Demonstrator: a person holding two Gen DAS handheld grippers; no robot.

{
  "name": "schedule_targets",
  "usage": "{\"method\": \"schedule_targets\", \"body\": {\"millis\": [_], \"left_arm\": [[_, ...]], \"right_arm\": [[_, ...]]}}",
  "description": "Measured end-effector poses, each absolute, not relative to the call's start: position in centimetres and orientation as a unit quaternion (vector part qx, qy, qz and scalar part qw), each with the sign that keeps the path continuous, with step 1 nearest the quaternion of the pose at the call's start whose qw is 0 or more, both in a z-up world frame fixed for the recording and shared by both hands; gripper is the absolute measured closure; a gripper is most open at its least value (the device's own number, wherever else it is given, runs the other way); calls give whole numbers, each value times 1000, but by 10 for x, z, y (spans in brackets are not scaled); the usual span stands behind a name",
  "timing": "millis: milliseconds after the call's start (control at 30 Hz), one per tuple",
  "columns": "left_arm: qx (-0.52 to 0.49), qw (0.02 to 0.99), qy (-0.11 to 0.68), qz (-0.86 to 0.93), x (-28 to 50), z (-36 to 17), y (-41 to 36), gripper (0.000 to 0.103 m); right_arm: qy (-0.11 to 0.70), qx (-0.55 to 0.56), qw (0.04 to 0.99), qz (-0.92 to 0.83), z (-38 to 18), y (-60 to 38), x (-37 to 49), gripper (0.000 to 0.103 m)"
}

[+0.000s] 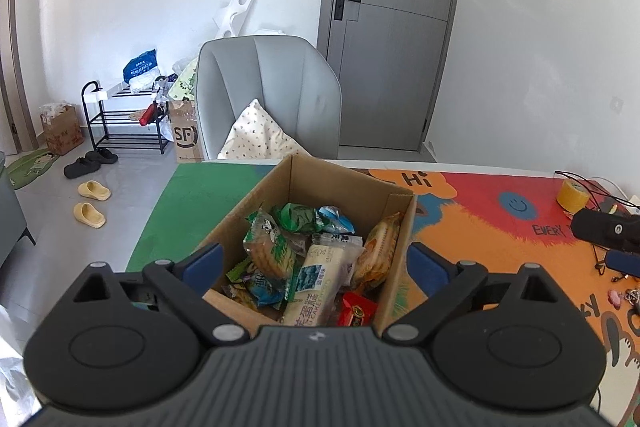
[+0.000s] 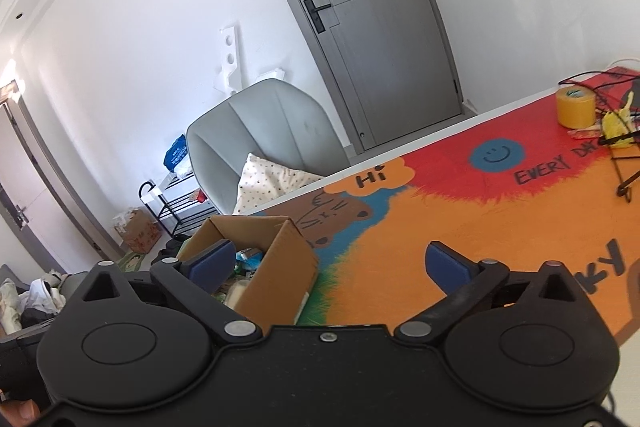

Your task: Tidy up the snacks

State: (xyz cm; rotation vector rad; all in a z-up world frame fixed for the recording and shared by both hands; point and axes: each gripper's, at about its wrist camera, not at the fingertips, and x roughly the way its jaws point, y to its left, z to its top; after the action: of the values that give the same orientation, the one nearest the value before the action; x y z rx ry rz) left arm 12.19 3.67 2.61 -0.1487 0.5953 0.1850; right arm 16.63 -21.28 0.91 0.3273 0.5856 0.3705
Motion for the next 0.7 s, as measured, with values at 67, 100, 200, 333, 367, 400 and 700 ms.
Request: {"method": "schedule_targets", "body": {"millis": [67,100,200,333,367,400,700], "left_arm": [[-74,949,295,87,116,28,33,5],[-66,949,294,90,112,29,30,5],[-54,951,291,90,101,33,24,2],[-51,954,282,89,88,41,19,1],[-50,955,280,87,85,42,18,1],[-47,956,278,86,82,44,17,1],[-27,960,268,68,54,58,4,1]], "right_arm": [[283,149,931,173,12,-218,159,0],[280,145,934,170,13,-221,156,0],[277,132,938,158,16,-228,146,0],[276,124,942,146,20,-236,133,0],[277,124,942,144,21,-238,130,0],[277,124,942,143,21,-240,127,0],[275,113,946,131,30,-257,100,0]]}}
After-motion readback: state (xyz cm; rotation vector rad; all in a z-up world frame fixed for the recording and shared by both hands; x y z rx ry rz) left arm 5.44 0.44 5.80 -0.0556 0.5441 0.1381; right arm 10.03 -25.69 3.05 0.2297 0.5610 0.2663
